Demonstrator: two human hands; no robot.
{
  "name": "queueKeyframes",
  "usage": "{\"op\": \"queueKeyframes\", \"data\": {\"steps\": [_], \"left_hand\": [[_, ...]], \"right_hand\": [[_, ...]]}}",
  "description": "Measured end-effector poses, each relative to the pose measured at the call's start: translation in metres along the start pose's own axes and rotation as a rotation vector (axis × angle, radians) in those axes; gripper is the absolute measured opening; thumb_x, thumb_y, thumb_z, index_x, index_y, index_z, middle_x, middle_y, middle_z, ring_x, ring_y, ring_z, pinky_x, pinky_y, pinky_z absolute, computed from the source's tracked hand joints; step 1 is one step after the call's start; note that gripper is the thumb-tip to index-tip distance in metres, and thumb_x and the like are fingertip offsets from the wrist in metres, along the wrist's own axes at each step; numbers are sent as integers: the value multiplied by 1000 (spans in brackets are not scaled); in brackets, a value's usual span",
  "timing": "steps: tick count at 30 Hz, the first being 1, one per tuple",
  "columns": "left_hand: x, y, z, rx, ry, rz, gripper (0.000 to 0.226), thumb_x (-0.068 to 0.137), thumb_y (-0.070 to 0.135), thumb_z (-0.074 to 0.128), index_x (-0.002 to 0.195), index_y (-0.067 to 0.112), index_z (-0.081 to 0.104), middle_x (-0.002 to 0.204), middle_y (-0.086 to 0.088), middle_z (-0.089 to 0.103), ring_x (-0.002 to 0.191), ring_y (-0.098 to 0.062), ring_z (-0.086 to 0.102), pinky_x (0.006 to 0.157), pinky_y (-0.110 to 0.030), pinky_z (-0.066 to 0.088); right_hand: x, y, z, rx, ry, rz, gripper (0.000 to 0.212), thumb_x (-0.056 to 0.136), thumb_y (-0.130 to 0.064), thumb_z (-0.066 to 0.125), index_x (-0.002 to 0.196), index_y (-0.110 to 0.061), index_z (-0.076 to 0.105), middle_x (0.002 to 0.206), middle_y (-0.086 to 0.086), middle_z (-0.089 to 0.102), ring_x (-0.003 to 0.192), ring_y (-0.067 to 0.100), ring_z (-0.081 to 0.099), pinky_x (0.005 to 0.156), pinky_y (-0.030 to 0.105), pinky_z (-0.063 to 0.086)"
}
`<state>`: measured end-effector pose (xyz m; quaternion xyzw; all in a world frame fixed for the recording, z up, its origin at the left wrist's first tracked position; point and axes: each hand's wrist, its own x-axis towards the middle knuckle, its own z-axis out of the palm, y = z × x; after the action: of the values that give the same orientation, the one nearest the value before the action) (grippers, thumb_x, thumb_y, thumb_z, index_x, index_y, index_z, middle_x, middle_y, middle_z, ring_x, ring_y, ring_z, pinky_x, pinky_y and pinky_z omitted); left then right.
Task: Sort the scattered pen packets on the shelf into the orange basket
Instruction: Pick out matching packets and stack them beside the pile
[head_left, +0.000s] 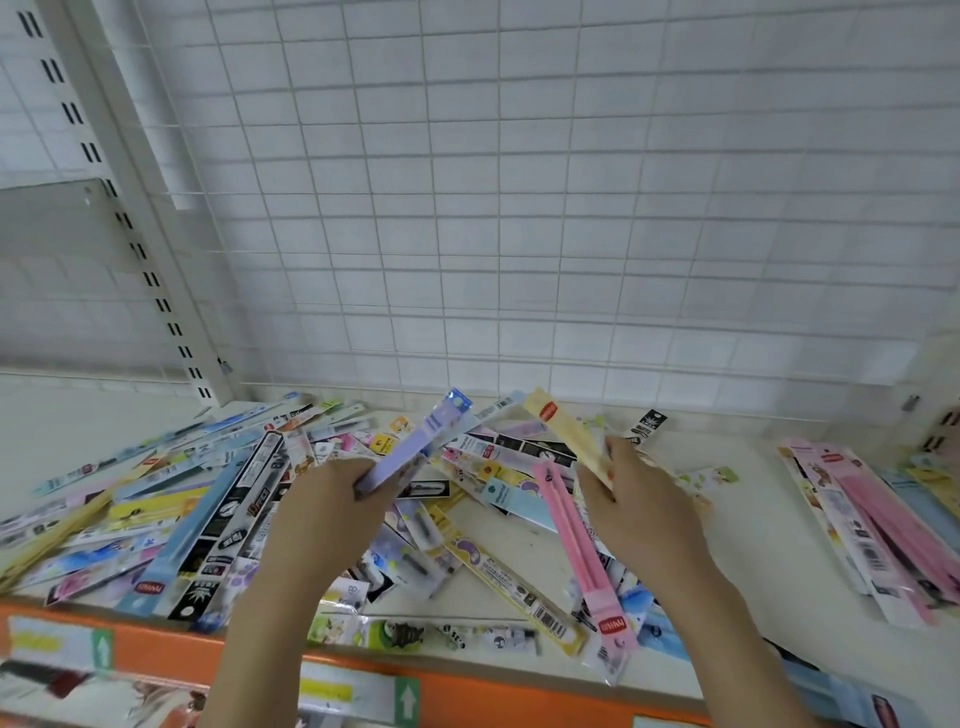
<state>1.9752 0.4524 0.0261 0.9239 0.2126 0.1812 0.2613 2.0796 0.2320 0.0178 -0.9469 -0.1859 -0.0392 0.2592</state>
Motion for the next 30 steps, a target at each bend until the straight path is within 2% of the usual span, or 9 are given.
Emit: {"op": "queueKeyframes", "data": {"steps": [3,6,11,15,18,21,24,27,30], "left_hand": [[-3,0,-3,-142,19,-39,55,91,29,56,47,17,26,30,2,31,34,-12,26,40,-18,17],[-5,-1,-5,-139,52,-59,55,90,28,57,46,17,26,30,0,30,40,-14,22,45,-23,18],[-4,-12,-3,-83,-9,-78,47,96,25,48,56,10,27,50,-4,26,49,-19,23,50,-29,17],[-4,-11,-1,-120,-27,-101,41,99,19,41,60,14,31,52,-4,30,47,-17,24,48,-28,19],[-2,-11,0,-197,-76,-104,28,99,17,38,72,24,42,63,-9,51,55,-21,45,55,-35,41],[1,-8,3,-295,-93,-152,15,99,13,37,89,15,48,66,-5,54,53,-18,56,69,-44,55],[3,0,7,-300,-128,-152,12,99,11,34,92,14,44,76,-4,59,49,-8,61,48,-26,45],[4,12,13,-311,-115,-137,21,98,12,36,79,19,38,76,-7,58,53,-17,51,49,-26,35],[1,28,23,-299,-120,-71,23,97,30,42,80,14,43,59,-1,43,50,-16,38,50,-28,29]], "right_hand": [[3,-2,3,-52,-56,19,20,100,-30,34,88,-18,43,63,-7,43,56,13,41,48,27,30],[6,-1,9,-82,-117,31,20,100,-27,33,85,-18,42,65,-5,43,57,13,41,48,25,30],[2,0,23,-84,-176,78,30,91,-44,51,75,-20,43,68,-5,48,58,12,46,57,27,40],[5,-1,25,-101,-206,128,34,89,-35,57,64,-19,40,63,-4,46,53,9,45,53,26,43],[10,-1,17,-24,-155,113,18,90,-24,52,75,-14,56,66,0,55,62,19,56,60,31,49],[13,-1,3,57,-83,88,16,92,-22,47,83,-11,56,71,4,64,66,24,61,62,34,50],[14,0,-11,130,-29,77,15,90,-23,45,84,-14,55,75,6,69,73,26,68,67,42,56],[12,3,-23,154,53,94,24,91,-28,41,76,-12,51,67,2,62,63,25,60,59,34,49],[8,10,-30,155,130,130,35,92,-38,45,69,-12,51,56,-1,52,53,20,49,53,31,39]]}}
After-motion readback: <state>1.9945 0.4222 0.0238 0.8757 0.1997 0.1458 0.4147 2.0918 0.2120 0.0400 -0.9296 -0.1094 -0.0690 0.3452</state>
